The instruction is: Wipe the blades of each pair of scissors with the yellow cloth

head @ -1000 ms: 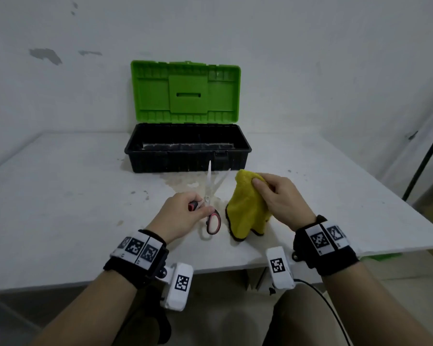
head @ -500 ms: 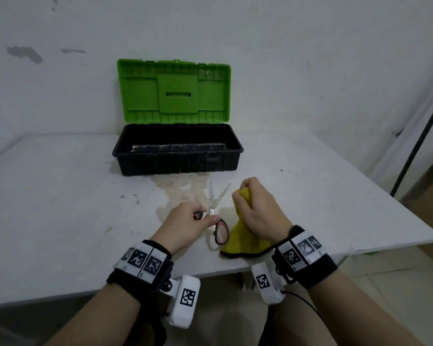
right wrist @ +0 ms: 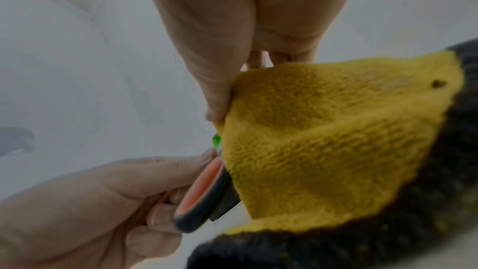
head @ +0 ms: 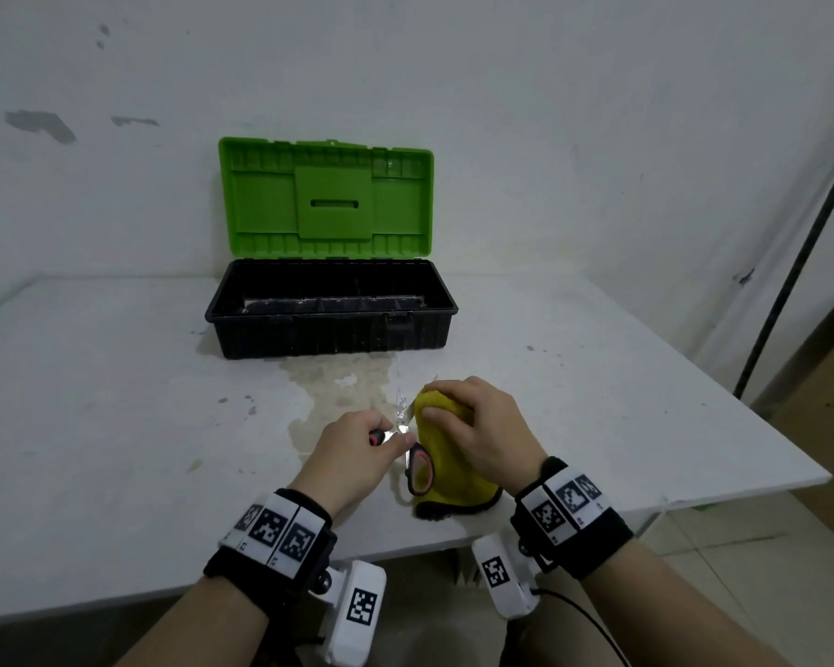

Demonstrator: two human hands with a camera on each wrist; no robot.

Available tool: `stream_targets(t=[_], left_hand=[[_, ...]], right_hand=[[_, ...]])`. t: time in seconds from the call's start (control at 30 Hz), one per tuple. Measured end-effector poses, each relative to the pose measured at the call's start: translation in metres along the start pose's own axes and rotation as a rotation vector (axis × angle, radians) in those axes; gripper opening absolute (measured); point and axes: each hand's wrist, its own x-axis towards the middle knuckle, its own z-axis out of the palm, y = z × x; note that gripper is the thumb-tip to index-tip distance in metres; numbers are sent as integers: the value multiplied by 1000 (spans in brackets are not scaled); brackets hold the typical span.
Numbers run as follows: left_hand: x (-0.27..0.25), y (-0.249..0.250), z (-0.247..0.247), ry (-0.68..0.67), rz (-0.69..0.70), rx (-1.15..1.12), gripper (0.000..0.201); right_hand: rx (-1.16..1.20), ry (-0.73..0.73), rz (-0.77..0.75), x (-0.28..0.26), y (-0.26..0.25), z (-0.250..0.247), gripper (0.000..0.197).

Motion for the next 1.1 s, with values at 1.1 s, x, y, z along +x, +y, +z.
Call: stream_targets(t=[1.1], left_hand=[[-2,13,5,-74,3,-91,31]], right_hand=[[-238,-10,-125,-6,-6,-8,24]])
